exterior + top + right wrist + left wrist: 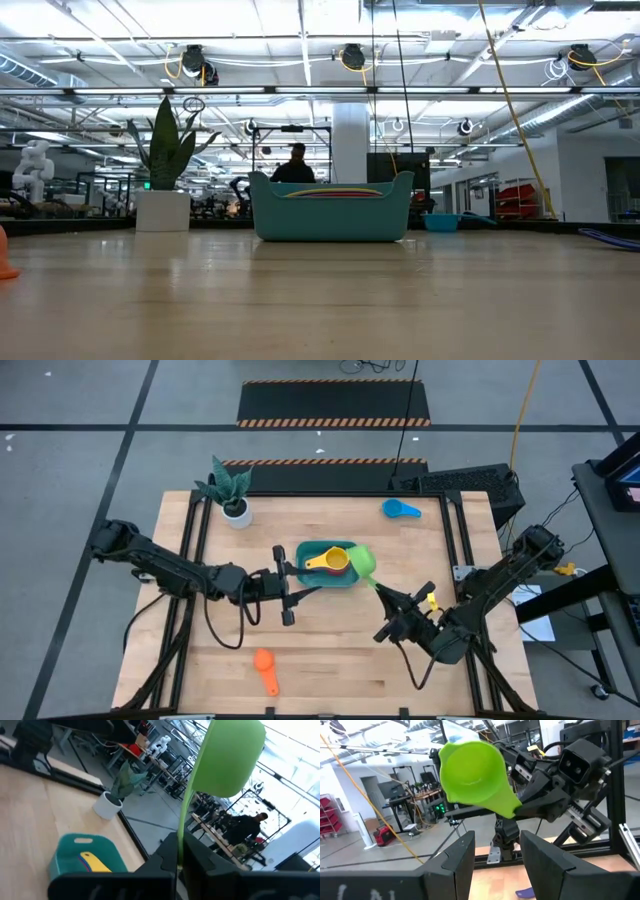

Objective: Nest measuring cups in basket
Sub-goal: Stack the green measuring cup on top of the yellow measuring cup inside the light blue bin

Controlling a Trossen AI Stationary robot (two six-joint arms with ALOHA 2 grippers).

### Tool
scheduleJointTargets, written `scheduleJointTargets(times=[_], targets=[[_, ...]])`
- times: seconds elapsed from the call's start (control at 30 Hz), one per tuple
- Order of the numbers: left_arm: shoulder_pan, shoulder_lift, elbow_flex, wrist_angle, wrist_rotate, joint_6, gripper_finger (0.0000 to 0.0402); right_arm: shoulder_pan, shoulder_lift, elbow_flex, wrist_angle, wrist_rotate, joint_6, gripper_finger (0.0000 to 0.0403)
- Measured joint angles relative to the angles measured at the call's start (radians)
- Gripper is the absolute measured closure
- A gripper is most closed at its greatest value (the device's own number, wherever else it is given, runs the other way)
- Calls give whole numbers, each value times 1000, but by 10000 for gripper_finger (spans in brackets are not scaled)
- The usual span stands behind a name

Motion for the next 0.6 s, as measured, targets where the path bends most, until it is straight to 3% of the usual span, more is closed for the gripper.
scheduleJointTargets(times=[0.17, 0.4, 0.6], targets=[[-15, 0, 51, -97, 1, -17, 240, 2, -58, -29, 0, -63, 123, 402], [-36, 0, 65, -110, 0, 22, 241, 16, -235, -163, 37, -213, 306, 402], [-42, 0, 65, -98, -1, 87, 240, 19, -339, -291, 226, -235, 282, 402]])
